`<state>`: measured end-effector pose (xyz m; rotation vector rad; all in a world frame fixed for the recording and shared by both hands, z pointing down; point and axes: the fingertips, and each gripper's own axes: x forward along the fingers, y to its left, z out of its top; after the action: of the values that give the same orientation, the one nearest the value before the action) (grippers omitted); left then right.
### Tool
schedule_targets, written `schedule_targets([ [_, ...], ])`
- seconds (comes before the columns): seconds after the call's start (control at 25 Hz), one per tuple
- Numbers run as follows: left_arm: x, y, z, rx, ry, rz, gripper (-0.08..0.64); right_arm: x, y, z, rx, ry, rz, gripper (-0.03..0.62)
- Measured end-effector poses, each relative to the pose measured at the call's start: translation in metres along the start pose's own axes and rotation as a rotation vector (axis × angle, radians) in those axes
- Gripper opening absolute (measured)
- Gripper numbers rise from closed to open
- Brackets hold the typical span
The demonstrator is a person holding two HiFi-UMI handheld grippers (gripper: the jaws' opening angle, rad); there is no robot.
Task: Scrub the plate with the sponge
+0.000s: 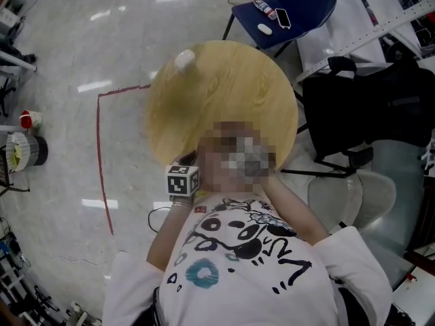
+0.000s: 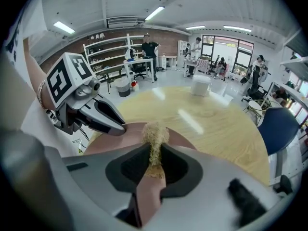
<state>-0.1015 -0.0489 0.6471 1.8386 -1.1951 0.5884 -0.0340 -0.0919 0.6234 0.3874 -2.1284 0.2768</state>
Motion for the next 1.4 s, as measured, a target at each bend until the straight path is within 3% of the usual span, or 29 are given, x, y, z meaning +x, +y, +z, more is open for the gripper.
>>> schedule_targets([
  [0.72,0.001,0.003,0.000,-0.036,-0.025,0.003,0.037,-0.022,-0.034,-0.034,0.103,0.018,-0.105,0.077],
  [0.92,0.003,0.004,0.002,-0.102,-0.062,-0.002,0.028,-0.034,-0.040,-0.051,0.137,0.040,-0.134,0.077],
  [1.16,0.004,0.006,0.003,-0.104,-0.074,0.023,0.025,-0.045,-0.038,-0.069,0.168,0.054,-0.153,0.077],
  [1.4,0.004,0.008,0.004,-0.162,-0.102,0.033,0.025,-0.050,-0.035,-0.078,0.179,0.058,-0.160,0.077],
])
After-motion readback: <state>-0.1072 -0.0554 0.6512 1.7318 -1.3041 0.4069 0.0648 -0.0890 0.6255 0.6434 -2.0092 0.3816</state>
